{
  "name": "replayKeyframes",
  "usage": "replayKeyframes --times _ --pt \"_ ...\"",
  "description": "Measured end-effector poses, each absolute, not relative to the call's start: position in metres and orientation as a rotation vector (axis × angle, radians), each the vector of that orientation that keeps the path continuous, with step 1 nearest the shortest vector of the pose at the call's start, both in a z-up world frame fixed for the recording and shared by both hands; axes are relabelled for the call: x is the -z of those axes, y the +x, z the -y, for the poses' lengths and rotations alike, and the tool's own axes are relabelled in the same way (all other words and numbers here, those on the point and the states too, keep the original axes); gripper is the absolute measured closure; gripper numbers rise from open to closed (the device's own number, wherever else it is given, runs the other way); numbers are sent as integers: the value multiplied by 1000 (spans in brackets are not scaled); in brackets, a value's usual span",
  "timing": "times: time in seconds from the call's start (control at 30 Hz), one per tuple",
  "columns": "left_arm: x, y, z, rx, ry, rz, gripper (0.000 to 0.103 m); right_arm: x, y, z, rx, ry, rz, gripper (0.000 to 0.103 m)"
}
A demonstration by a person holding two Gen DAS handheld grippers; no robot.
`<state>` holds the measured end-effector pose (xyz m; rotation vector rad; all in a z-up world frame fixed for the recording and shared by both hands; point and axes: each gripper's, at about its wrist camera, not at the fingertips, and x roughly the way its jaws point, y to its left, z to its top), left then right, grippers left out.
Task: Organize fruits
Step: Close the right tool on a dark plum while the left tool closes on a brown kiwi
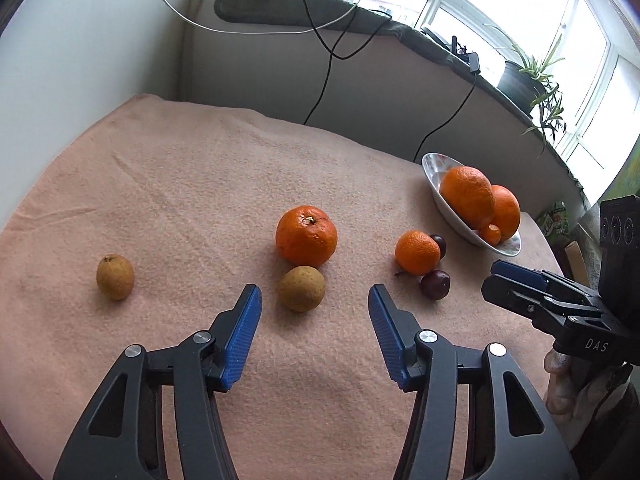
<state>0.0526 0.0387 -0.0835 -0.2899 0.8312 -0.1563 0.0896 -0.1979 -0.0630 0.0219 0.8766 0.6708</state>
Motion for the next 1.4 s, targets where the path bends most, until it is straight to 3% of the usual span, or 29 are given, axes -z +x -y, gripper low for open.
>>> replayKeyframes --times 0.1,0.87,1.4 --pt "87 56 -40 159 -297 -843 57 71 93 189 -679 13 -907 46" --pt "97 67 -43 172 -313 -883 77 87 102 160 -677 -85 -942 78" --pt "79 62 -35 219 -324 -841 77 61 91 186 -667 -37 -872 78"
